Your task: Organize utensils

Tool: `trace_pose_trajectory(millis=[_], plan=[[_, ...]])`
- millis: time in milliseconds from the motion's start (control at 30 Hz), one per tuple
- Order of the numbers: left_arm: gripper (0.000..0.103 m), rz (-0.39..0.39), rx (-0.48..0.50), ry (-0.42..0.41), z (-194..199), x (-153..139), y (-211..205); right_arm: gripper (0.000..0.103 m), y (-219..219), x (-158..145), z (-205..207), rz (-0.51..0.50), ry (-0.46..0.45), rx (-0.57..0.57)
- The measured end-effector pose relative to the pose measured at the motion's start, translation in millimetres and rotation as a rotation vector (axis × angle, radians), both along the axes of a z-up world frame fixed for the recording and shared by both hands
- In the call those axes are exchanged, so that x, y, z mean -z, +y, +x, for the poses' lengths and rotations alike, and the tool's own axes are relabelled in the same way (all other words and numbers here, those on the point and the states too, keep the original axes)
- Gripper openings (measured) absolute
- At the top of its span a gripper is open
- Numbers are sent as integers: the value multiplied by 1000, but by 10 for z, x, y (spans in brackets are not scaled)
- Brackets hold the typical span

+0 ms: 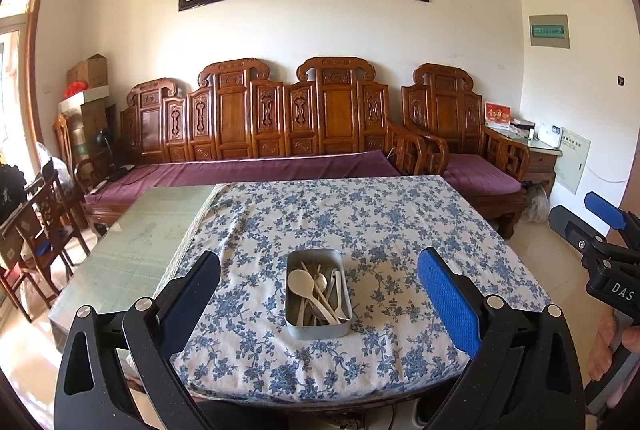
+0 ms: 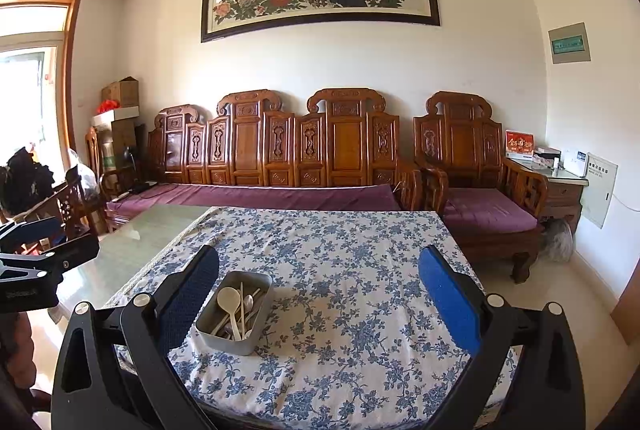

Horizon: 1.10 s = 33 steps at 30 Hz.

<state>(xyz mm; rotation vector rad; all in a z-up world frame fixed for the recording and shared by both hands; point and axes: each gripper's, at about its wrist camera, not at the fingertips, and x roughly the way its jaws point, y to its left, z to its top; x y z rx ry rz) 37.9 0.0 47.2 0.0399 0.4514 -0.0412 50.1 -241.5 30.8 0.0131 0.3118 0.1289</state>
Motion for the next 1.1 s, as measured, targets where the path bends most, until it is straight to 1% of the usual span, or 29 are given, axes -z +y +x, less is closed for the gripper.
trace_pose_trajectory(millis=[1100], plan=[[95, -5, 7, -13, -31, -19, -23, 100, -12, 38, 11, -3, -4, 6]])
